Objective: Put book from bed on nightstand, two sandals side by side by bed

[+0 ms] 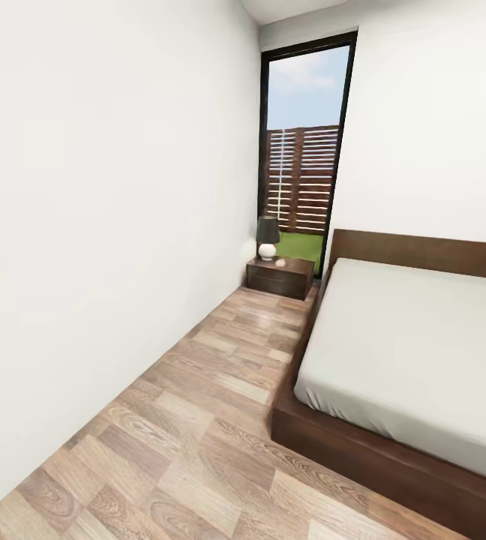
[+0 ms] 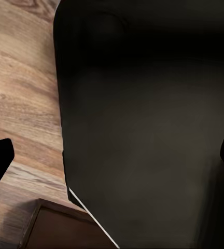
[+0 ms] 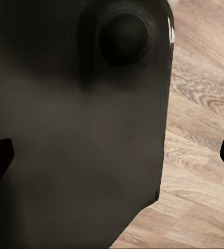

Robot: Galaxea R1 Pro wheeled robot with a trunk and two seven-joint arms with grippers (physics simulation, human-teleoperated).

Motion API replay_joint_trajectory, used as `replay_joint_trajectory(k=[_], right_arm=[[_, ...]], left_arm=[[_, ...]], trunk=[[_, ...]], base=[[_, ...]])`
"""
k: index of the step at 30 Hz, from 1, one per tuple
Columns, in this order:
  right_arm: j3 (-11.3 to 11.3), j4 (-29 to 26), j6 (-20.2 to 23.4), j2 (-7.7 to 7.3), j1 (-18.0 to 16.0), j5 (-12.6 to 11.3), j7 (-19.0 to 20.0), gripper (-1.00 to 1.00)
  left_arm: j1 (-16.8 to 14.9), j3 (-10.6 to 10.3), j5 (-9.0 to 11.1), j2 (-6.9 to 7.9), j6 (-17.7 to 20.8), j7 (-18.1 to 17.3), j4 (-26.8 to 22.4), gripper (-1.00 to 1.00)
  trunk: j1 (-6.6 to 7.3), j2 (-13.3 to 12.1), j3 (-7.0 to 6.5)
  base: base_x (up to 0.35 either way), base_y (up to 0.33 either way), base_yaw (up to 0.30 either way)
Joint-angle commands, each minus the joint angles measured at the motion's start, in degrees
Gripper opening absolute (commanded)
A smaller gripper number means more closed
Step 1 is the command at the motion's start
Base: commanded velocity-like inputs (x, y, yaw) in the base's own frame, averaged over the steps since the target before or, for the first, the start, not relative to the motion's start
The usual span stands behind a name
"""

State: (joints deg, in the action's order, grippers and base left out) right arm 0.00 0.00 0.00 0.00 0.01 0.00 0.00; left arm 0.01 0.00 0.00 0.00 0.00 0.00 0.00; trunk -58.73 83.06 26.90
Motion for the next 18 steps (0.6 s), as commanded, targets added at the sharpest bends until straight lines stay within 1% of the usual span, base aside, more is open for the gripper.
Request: replay_joint_trajectory(k=[1,3,18], right_arm=[[-0.3,-0.1,0.3,-0.09,-0.3,-0.3,0.3,1.0],[-0.3,-0.1,0.8,-0.09,-0.4,-0.4,0.7,1.0],[-0.4,0.0,0.8,-0.09,-0.4,-0.3,0.5,1.0]], left_arm=[[0.0,-0.1,0.1,-0.27,0.3,-0.1,-0.3,1.0],[0.0,-0.1,0.1,-0.27,0.8,-0.1,-0.9,1.0],[0.0,-0.1,0.1,-0.26,0.7,-0.1,-1.5,1.0]], trunk=[[0.0,0.0,0.03],[0.0,0.0,0.03],[0.0,0.0,0.03]], base=[[0.0,0.0,0.0],[0.0,0.0,0.0],[0.0,0.0,-0.002]])
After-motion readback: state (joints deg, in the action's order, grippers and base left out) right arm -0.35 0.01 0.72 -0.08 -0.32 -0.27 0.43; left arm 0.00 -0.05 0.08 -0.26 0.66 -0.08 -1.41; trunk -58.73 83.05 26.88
